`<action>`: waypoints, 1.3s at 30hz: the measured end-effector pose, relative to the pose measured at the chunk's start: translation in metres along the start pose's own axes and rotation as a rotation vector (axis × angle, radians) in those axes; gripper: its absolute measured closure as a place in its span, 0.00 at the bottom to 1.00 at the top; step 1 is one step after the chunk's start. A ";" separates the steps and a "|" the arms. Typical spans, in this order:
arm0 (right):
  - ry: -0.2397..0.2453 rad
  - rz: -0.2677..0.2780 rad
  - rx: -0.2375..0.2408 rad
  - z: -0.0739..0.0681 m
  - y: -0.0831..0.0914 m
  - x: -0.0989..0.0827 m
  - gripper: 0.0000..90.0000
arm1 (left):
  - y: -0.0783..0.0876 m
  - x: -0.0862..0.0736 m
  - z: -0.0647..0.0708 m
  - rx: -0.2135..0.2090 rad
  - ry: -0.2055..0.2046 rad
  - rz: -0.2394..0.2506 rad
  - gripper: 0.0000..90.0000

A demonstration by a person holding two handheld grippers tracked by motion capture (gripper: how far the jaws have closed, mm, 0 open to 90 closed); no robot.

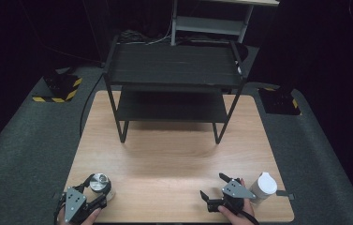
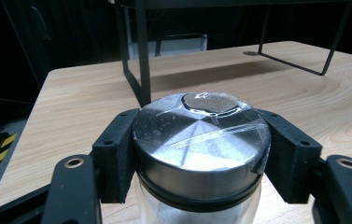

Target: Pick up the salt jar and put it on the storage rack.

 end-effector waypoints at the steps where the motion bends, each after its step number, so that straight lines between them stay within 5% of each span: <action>1: 0.000 -0.003 -0.003 0.000 0.000 0.000 0.00 | 0.000 0.000 0.000 -0.002 0.004 0.002 0.39; 16: -0.026 -0.031 -0.077 -0.005 0.000 0.004 0.01 | -0.001 0.005 0.011 -0.025 0.018 0.023 0.39; 39: -0.028 -0.024 -0.067 -0.003 0.001 0.002 0.01 | -0.014 0.019 0.029 -0.028 0.010 0.029 0.39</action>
Point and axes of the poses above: each handheld gripper's, and its own axes: y roughly backward along the jaws, x roughly out of its top, z roughly to its right, the point moved 1 cm from there along -y, roughly forward along the jaws, and after that the axes turned 3 degrees about x, right-handed, at the moved point
